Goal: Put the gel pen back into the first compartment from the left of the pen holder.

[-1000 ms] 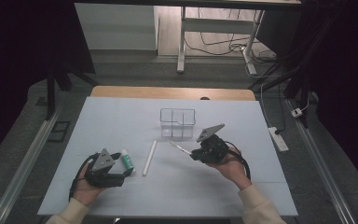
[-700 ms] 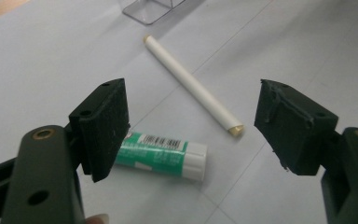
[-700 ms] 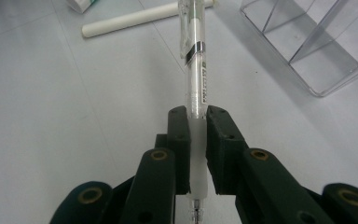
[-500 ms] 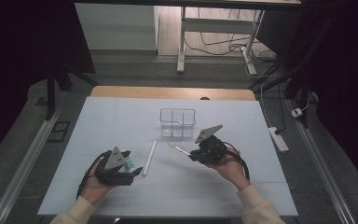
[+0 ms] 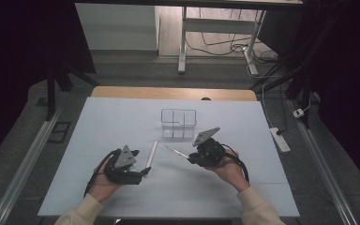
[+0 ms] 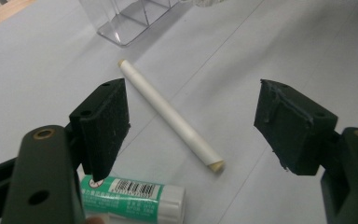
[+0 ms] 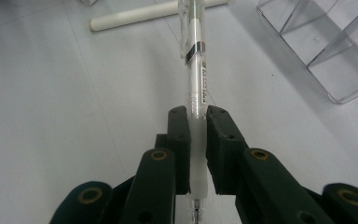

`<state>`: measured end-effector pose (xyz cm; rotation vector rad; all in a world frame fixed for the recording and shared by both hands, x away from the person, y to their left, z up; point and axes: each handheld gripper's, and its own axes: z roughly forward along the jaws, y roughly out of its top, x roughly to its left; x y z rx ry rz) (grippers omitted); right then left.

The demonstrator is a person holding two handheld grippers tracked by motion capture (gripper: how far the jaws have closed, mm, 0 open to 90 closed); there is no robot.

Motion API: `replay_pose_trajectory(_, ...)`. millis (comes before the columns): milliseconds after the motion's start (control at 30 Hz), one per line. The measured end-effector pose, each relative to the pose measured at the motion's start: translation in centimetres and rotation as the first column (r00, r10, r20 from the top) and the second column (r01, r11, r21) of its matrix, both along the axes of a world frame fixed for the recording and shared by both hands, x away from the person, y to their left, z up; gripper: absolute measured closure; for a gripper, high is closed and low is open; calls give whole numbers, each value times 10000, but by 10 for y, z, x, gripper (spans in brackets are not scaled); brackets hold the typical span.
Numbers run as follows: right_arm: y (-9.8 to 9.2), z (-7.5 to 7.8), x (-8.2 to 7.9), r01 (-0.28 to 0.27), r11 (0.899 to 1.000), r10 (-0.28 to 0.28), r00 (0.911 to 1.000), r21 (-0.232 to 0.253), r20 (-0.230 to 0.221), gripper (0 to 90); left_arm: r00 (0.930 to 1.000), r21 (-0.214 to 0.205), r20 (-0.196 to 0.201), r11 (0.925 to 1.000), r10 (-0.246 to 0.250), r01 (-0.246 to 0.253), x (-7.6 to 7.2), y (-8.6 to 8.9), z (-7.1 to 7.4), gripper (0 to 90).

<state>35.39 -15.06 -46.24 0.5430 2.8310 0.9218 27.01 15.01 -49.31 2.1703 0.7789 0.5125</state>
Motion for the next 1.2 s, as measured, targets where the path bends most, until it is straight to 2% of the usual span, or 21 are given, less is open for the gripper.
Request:
replay_pose_trajectory(433, 4, -3, -2, -206, 9997, 209, 9997, -153, 151, 797, 9999, 87, 69, 9999, -114, 113, 6, -11, 4, 263)
replay_pose_trajectory(1200, 13, -12, -4, -448, 9981, 450, 9990, -420, 53, 797, 9994, 387, -1, 9986, -357, 357, 13, -26, 3, 270)
